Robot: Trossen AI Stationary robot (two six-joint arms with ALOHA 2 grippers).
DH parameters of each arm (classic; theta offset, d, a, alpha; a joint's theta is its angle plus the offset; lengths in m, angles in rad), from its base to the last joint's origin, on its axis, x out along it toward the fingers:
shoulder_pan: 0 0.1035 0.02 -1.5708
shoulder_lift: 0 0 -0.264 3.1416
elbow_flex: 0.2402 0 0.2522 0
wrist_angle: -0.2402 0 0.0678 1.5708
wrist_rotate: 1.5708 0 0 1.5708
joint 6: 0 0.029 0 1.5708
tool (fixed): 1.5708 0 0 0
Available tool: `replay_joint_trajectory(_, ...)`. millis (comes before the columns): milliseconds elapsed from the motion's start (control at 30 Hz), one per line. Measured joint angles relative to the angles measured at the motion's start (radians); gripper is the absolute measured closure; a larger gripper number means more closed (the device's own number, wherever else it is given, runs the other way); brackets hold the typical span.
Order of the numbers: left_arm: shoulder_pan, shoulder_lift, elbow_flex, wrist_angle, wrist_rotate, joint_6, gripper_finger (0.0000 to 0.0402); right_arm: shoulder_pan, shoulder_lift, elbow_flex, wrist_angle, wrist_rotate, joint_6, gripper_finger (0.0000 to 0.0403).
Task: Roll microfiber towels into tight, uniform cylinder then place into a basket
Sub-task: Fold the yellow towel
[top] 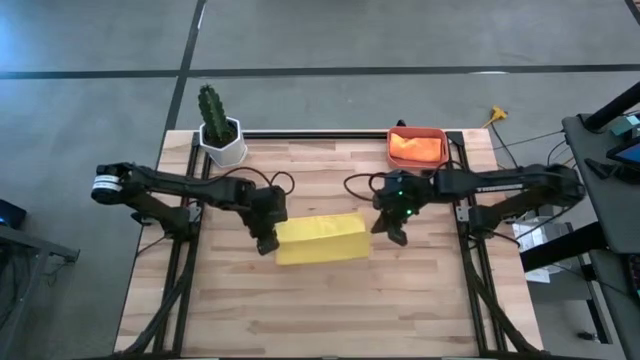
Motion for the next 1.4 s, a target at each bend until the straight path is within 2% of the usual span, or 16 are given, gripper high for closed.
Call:
replay_joint_trajectory(133, -0.046, -0.003, 0.007, 0.020, 0.029, -0.054, 0.0401, 0.032, -0.016, 0.000, 0.001, -0.022, 0.042, 0.0394)
replay_joint_trajectory(333, -0.155, 0.023, -0.002, 0.101, 0.037, -0.129, 0.0401, 0.136, 0.038, -0.002, 0.015, -0.022, 0.056, 0.0394)
replay_joint_trajectory(433, -0.180, 0.055, -0.006, 0.114, -0.011, -0.116, 0.0401, 0.174, 0.087, -0.002, 0.017, 0.002, 0.016, 0.0394)
replay_joint_trajectory(567, -0.172, 0.096, -0.007, 0.100, -0.101, -0.074, 0.0401, 0.172, 0.147, -0.003, 0.004, 0.098, 0.011, 0.0394)
replay_joint_trajectory(767, -0.142, 0.153, -0.008, 0.055, -0.189, 0.034, 0.0402, 0.141, 0.216, -0.002, 0.021, 0.144, 0.003, 0.0394)
replay_joint_trajectory(933, -0.110, 0.172, 0.006, 0.013, -0.170, 0.081, 0.0401, 0.115, 0.241, -0.002, 0.023, 0.169, 0.004, 0.0394)
replay_joint_trajectory(1067, -0.099, 0.134, 0.050, -0.039, -0.143, 0.084, 0.0401, 0.102, 0.215, -0.002, -0.003, 0.170, 0.050, 0.0394)
replay_joint_trajectory(1133, -0.097, 0.114, 0.067, -0.067, -0.168, 0.112, 0.0401, 0.102, 0.193, -0.002, -0.003, 0.191, 0.049, 0.0394)
replay_joint_trajectory(1233, -0.091, 0.108, 0.071, -0.072, -0.259, 0.161, 0.0402, 0.100, 0.186, -0.003, 0.004, 0.267, 0.009, 0.0394)
replay_joint_trajectory(1300, -0.077, 0.119, 0.068, -0.077, -0.275, 0.191, 0.0401, 0.088, 0.192, -0.003, 0.014, 0.312, -0.023, 0.0394)
replay_joint_trajectory(1400, -0.061, 0.144, 0.063, -0.074, -0.281, 0.234, 0.0402, 0.055, 0.222, -0.003, 0.020, 0.318, -0.047, 0.0394)
